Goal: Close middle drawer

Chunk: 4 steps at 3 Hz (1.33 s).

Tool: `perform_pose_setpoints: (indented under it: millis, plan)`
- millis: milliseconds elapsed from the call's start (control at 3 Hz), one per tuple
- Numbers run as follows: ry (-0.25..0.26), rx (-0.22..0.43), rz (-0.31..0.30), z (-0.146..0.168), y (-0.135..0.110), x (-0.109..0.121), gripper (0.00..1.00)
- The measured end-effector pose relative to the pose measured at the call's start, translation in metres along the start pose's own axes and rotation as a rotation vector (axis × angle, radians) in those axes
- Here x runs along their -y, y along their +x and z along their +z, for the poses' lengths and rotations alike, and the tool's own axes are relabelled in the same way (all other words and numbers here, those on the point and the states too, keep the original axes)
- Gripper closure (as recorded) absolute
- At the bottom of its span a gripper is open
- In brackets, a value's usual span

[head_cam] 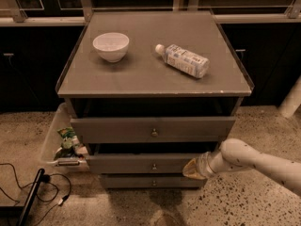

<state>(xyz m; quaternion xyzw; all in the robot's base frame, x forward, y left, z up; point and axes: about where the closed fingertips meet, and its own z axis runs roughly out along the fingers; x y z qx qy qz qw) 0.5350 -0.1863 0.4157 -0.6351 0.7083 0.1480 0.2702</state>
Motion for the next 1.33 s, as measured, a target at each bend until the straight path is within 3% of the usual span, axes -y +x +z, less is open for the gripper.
perform_pose_setpoints:
  millis: [667, 1000, 1333]
  plan:
    - [0.0, 0.0, 0.0, 0.0001, 0.0, 0.0, 0.15]
    - [0.0, 0.0, 0.0, 0.0001, 0.0, -0.0001, 0.0]
    - [0.0, 0.0, 0.0, 0.0001, 0.0, -0.0001, 0.0]
